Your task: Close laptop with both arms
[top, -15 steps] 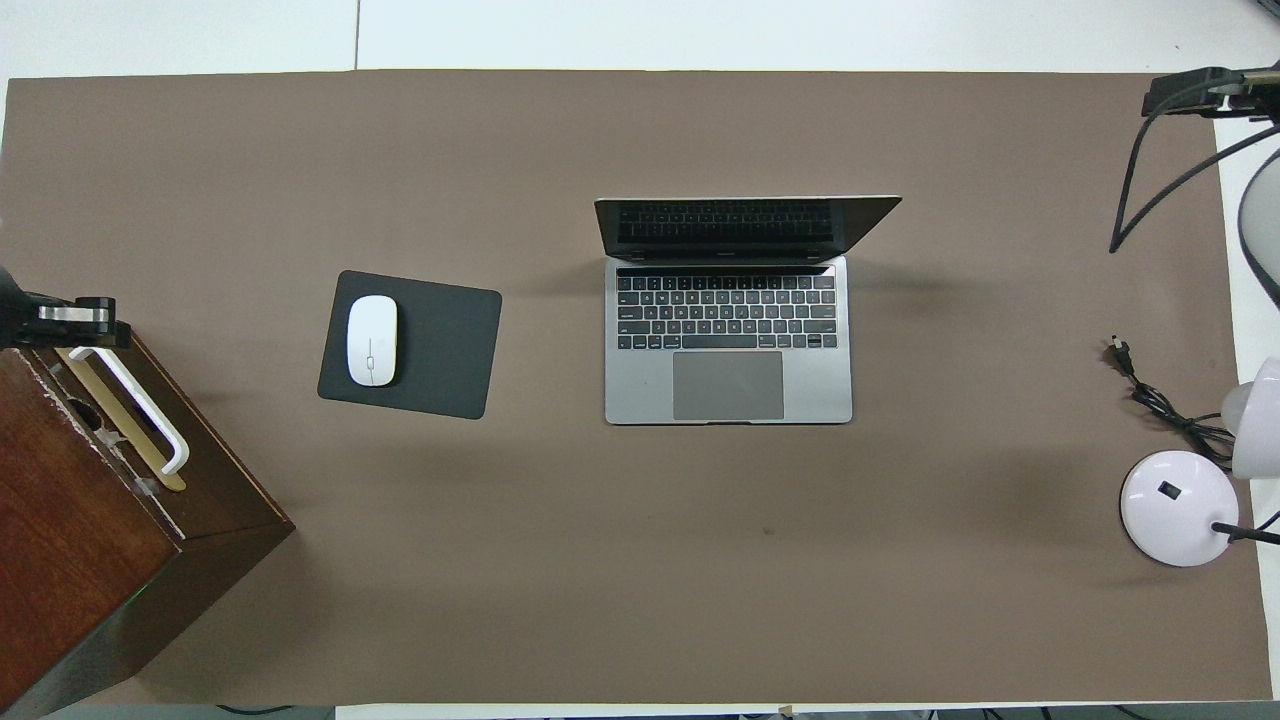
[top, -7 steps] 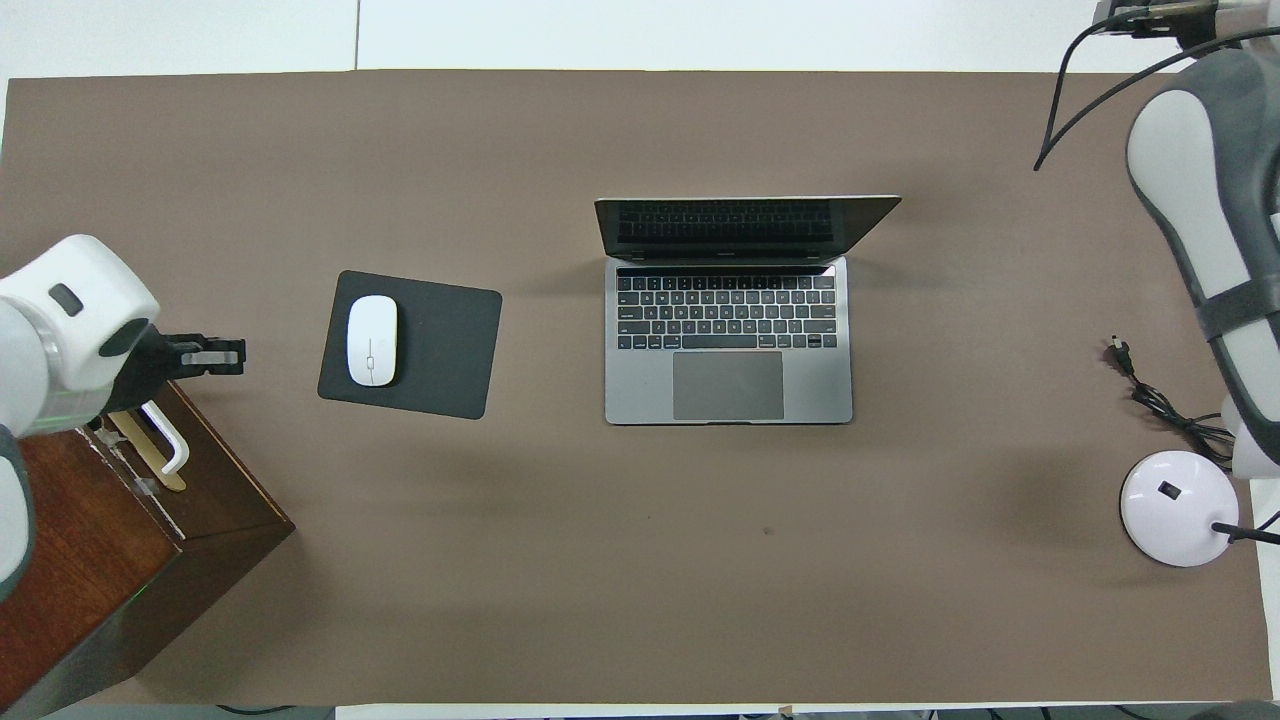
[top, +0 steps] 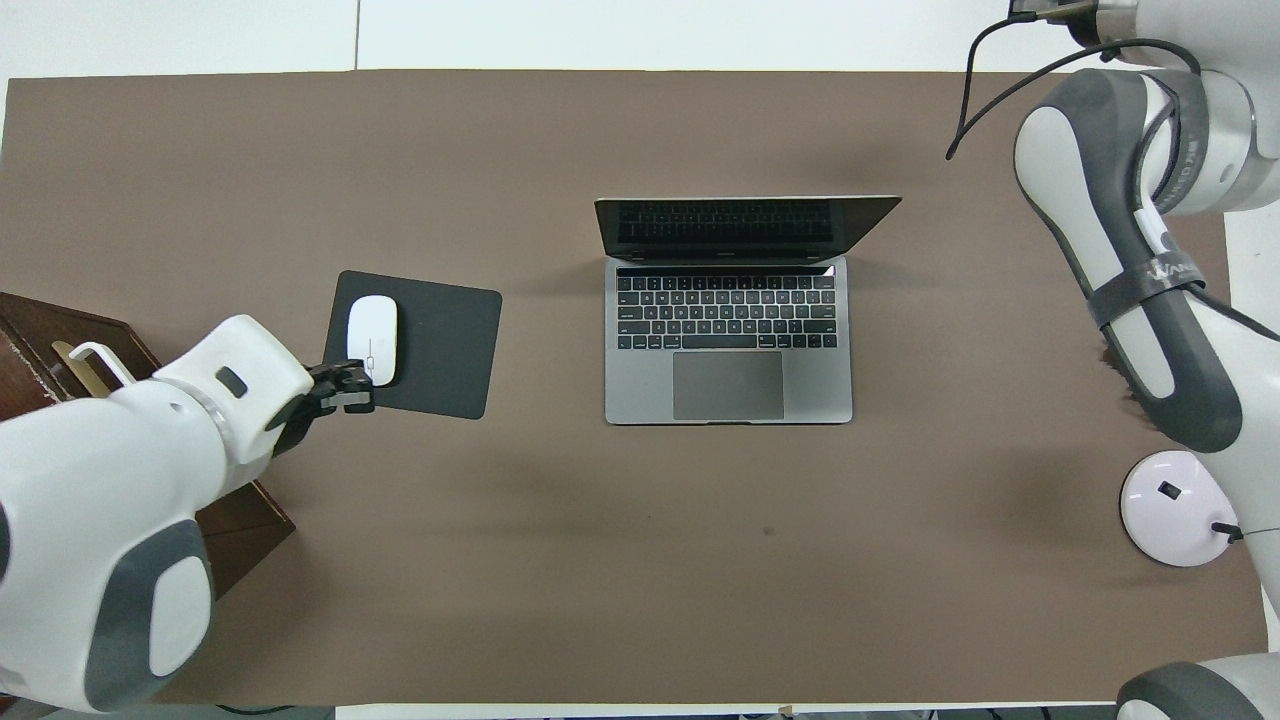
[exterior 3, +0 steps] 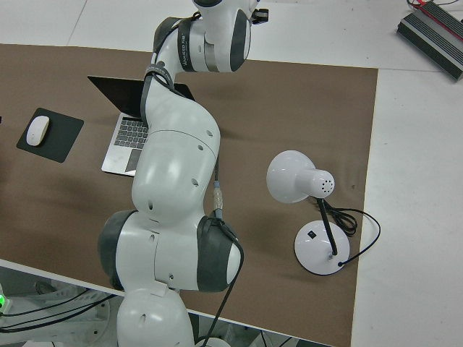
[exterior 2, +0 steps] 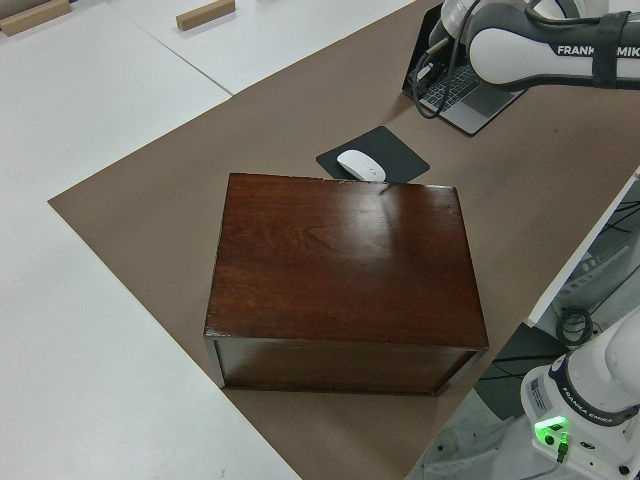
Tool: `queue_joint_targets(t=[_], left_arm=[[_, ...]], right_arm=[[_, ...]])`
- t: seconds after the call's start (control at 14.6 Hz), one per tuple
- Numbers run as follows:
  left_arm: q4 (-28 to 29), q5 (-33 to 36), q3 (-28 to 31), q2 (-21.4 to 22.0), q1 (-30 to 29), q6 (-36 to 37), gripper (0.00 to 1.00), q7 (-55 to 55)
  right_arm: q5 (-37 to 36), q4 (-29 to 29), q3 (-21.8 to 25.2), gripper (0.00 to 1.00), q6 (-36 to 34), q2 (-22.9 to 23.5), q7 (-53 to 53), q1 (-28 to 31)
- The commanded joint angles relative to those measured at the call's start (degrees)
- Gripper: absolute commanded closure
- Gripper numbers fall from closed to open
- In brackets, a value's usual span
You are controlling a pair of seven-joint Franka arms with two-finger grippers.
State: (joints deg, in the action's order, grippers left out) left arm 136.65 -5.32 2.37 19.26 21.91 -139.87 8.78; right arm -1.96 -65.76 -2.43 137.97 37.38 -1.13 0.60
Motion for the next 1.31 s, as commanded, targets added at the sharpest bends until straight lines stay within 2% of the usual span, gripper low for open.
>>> queue_joint_targets(t=[0.0,0.34,0.69,1.24], left_arm=[[5.11,-0.57,0.88,2.01,5.41,-8.03,1.00,3.78],[9.86,-0.57,0.88,-1.93,13.58,-22.53,1.00,8.10],[9.95,-0.57,0.88,-12.13,20.18,-36.60,1.00,9.15],[9.25,-0.48,0.88,-21.35,22.82,-49.60,1.00,8.80]], right_arm=[[-4.00,3.00,1.19,1.00,-0.77,1.73,5.06,-3.32],[-6.21,4.06,3.03,1.00,-2.52,1.74,10.69,-8.41],[-6.39,4.06,4.27,1.00,-4.54,1.56,15.88,-12.90],[-6.39,3.80,4.19,1.00,-6.57,1.65,27.38,-18.88]])
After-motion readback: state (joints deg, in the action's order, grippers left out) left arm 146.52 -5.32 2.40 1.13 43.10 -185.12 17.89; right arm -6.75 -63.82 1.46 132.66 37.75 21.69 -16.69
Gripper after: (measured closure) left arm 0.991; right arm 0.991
